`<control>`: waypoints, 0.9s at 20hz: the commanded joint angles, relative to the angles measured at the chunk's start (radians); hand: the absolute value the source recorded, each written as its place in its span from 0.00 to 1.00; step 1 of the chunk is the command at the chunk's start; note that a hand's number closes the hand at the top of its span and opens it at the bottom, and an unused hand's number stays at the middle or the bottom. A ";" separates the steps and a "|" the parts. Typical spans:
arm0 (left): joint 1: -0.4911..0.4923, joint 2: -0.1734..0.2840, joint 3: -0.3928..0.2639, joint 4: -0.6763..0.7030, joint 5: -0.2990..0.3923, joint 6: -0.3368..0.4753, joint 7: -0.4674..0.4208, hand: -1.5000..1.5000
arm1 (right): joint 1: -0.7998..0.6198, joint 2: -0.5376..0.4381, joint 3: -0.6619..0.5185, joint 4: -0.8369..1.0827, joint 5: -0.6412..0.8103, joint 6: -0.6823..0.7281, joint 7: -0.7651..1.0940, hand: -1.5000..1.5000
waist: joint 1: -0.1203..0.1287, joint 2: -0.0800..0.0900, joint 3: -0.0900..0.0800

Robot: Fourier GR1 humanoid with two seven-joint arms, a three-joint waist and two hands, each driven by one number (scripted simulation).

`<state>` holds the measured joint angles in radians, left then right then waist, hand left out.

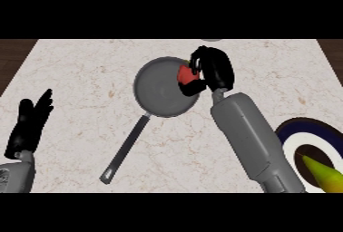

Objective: Pick the bell pepper from the plate and place it in the pan

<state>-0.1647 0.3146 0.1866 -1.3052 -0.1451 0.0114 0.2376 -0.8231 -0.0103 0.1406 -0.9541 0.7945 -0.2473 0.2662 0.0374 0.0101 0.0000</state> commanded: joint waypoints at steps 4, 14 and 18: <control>-0.039 -0.018 -0.026 0.022 -0.022 0.003 0.002 0.50 | -0.178 0.010 0.028 0.403 -0.138 -0.194 -0.091 1.00 | 0.038 0.012 0.001; -0.072 -0.049 -0.077 0.016 -0.042 -0.008 -0.016 0.50 | -0.242 0.010 -0.020 0.577 -0.370 -0.187 -0.213 1.00 | 0.113 0.037 0.002; -0.107 -0.053 -0.074 0.039 -0.037 -0.009 -0.003 0.50 | -0.214 0.010 -0.026 0.626 -0.440 -0.169 -0.292 0.00 | 0.126 0.046 0.002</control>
<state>-0.2553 0.2763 0.1242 -1.2923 -0.1760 0.0012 0.2473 -1.0370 -0.0001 0.1218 -0.3733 0.4246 -0.4244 0.0204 0.1441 0.0467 0.0025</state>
